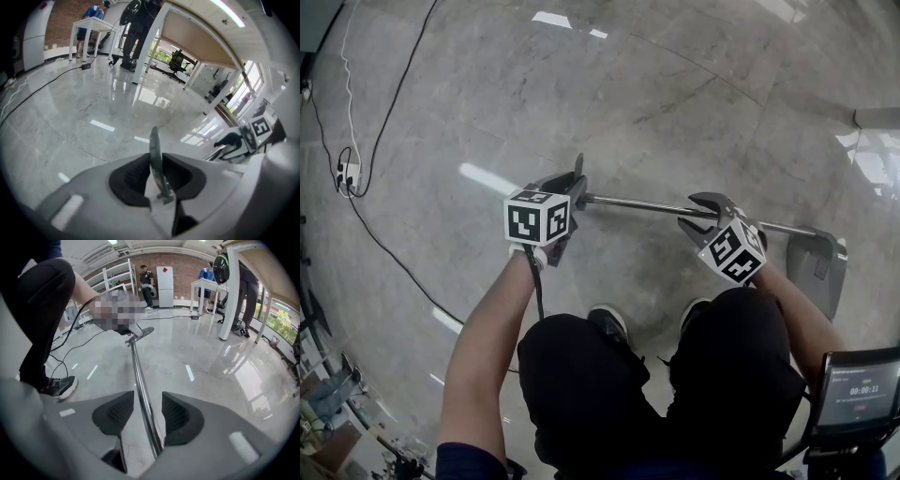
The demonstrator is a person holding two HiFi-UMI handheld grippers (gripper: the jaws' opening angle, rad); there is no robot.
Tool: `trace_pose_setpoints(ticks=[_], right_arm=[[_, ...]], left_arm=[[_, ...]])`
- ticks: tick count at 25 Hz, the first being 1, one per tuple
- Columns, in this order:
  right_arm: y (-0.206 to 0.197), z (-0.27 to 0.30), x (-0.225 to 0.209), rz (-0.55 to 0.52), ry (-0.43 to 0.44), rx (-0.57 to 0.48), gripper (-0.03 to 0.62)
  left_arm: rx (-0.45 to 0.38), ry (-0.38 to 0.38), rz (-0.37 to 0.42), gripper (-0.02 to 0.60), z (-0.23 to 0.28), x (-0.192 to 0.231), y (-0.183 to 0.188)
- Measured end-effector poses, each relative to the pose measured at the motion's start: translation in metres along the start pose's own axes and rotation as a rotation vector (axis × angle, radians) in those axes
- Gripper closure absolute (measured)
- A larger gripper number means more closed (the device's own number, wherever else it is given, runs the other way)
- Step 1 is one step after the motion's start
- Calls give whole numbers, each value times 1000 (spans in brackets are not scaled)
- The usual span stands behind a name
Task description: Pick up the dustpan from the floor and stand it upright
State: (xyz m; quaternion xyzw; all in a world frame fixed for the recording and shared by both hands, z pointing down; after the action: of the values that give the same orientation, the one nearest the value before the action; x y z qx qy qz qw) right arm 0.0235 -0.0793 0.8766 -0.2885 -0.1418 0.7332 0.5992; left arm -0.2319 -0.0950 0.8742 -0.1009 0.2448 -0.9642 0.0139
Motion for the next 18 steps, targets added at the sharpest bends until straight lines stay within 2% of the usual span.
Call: trace_pose_setpoints(ticks=[6,10,18], right_arm=[[27,-41,12,19,-8,-18,400],[35,-75,22,73,-55,-41,401],[51,-145,74,165,-103,-85,399]], left_arm=[[-7,7,-20,494,-47,-16,19],[-5,34,-29,492,-73,-22,30],[9,73,-51,483,-141,-36,45]])
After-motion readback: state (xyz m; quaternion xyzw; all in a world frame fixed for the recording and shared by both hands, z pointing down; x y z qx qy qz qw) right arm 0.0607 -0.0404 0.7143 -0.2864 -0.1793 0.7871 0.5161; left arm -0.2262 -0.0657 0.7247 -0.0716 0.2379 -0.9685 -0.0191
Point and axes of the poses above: the fingertips, and each gripper's own axes: z forward along the fingers, x to its left, y out of its top, the point moved 5 cm from there along -z, backward along the fingers, and after that the axes turned 12 degrees about y, right-handed, at the moved point
